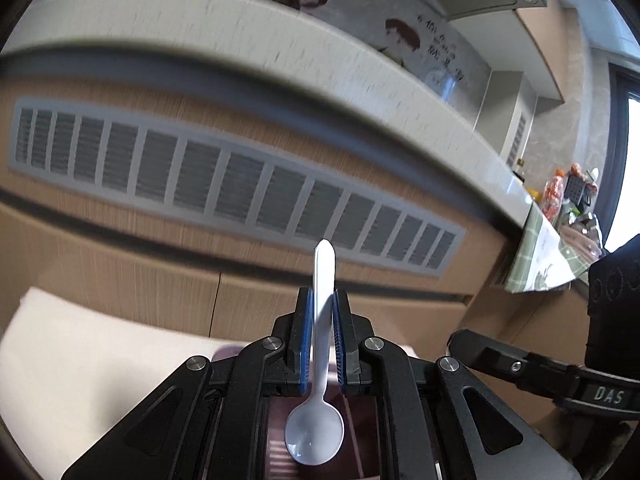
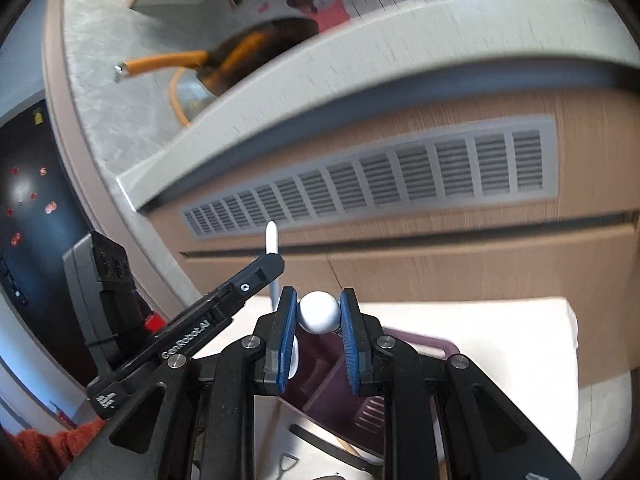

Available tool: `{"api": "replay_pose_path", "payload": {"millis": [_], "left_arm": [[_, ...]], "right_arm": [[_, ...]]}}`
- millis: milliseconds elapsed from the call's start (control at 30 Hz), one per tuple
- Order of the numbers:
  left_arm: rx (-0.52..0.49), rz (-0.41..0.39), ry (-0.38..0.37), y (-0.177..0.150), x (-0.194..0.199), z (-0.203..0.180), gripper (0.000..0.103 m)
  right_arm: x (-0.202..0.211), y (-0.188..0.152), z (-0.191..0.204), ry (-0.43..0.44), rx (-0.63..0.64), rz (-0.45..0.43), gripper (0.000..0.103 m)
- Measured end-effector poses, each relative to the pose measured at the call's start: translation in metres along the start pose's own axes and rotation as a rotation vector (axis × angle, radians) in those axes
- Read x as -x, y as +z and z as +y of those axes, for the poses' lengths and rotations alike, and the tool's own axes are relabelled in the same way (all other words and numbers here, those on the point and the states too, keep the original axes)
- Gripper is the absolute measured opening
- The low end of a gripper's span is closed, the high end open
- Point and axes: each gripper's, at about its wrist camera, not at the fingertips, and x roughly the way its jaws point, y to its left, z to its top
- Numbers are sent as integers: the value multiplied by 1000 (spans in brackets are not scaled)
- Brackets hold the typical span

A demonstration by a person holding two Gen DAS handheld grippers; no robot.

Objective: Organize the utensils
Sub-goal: 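Drop the white spoon into the maroon holder while the right tool releases its item there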

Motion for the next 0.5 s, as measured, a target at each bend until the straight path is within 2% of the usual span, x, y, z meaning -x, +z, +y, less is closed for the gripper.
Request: {"api": "replay_pose_path", "payload": {"millis": [200, 300, 433, 500], "left_arm": [[35, 79, 0, -14, -6, 7, 14], [41, 91, 5, -17, 1, 9, 23], [49, 57, 18, -12, 23, 7, 43], [55, 43, 21, -10, 40, 7, 46]], "right_arm": [[-18, -22, -12, -26, -29, 87, 23], [-17, -34, -7, -78, 11, 97, 23], [4, -40, 9, -160, 105, 46, 23], [16, -42, 16, -199, 144, 17, 23]]}}
